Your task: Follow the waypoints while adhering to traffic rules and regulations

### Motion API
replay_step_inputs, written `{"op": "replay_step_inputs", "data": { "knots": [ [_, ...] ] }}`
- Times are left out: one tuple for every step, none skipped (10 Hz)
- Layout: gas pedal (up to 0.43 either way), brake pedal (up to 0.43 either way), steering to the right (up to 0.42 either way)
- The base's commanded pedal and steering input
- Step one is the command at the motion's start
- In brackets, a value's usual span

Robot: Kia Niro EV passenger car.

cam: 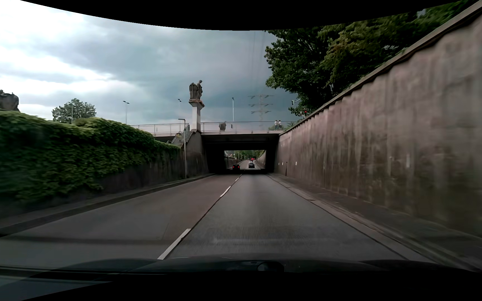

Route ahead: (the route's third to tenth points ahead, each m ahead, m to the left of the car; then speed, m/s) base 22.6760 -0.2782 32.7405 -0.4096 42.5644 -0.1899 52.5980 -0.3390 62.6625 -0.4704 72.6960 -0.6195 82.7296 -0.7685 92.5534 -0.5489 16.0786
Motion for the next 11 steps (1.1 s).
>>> {"op": "replay_step_inputs", "data": {
  "knots": [
    [0.000, 0.000, 0.000],
    [0.000, 0.000, 0.000],
    [0.000, 0.000, 0.000],
    [0.000, 0.000, 0.000],
    [0.000, 0.000, 0.000],
    [0.000, 0.000, 0.000],
    [0.000, 0.000, 0.000],
    [0.000, 0.000, 0.000],
    [0.000, 0.000, 0.000],
    [0.000, 0.000, 0.000],
    [0.028, 0.000, 0.000]
  ]
}}
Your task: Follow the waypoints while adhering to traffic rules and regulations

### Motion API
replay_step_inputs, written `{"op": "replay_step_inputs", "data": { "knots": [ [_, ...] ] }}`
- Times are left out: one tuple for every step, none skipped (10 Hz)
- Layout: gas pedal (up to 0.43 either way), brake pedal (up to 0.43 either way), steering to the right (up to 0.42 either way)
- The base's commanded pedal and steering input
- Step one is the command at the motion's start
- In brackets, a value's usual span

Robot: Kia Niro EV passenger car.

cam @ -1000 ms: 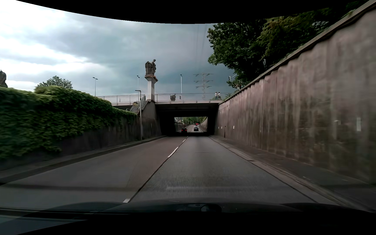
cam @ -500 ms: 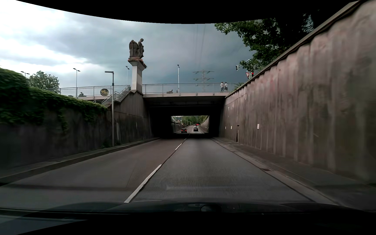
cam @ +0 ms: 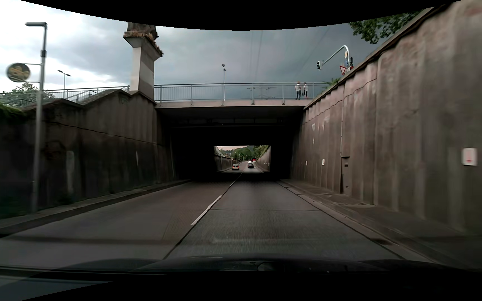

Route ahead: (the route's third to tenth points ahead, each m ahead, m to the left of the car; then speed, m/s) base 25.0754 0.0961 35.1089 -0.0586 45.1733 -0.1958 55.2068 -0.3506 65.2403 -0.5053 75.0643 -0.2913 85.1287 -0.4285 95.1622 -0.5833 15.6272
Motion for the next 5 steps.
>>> {"op": "replay_step_inputs", "data": {
  "knots": [
    [0.039, 0.000, 0.000],
    [0.039, 0.000, 0.000],
    [0.039, 0.000, -0.001],
    [0.059, 0.000, -0.001],
    [0.067, 0.000, 0.000]
  ]
}}
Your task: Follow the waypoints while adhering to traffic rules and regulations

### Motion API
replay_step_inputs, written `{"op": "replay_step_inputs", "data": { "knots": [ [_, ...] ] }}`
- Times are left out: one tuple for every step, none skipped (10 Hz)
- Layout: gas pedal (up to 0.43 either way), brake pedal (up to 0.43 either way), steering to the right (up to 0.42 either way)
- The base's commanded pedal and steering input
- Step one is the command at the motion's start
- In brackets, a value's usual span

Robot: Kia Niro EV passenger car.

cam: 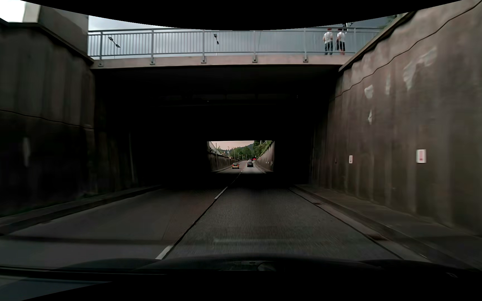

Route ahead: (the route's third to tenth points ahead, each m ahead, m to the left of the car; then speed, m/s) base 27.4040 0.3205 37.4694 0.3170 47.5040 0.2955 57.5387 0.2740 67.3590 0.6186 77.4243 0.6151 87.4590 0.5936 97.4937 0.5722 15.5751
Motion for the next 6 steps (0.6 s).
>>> {"op": "replay_step_inputs", "data": {
  "knots": [
    [0.067, 0.000, -0.001],
    [0.067, 0.000, 0.000],
    [0.067, 0.000, -0.001],
    [0.079, 0.000, 0.000],
    [0.087, 0.000, -0.001],
    [0.087, 0.000, 0.000]
  ]
}}
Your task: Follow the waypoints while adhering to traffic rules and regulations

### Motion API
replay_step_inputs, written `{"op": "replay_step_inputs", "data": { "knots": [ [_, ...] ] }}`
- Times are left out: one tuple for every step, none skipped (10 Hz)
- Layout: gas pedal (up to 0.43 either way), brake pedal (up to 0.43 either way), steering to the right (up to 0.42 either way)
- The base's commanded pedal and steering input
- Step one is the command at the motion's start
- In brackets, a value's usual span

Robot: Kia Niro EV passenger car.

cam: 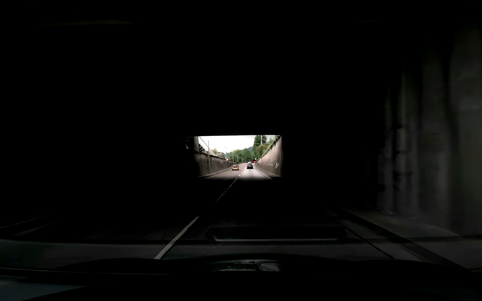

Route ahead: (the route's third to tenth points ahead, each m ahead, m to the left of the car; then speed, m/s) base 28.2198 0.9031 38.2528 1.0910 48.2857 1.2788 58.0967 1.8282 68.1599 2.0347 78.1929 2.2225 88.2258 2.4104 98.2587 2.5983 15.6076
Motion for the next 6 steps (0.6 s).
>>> {"op": "replay_step_inputs", "data": {
  "knots": [
    [0.087, 0.000, -0.001],
    [0.087, 0.000, 0.000],
    [0.087, 0.000, -0.001],
    [0.087, 0.000, 0.000],
    [0.087, 0.000, -0.001],
    [0.087, 0.000, -0.001]
  ]
}}
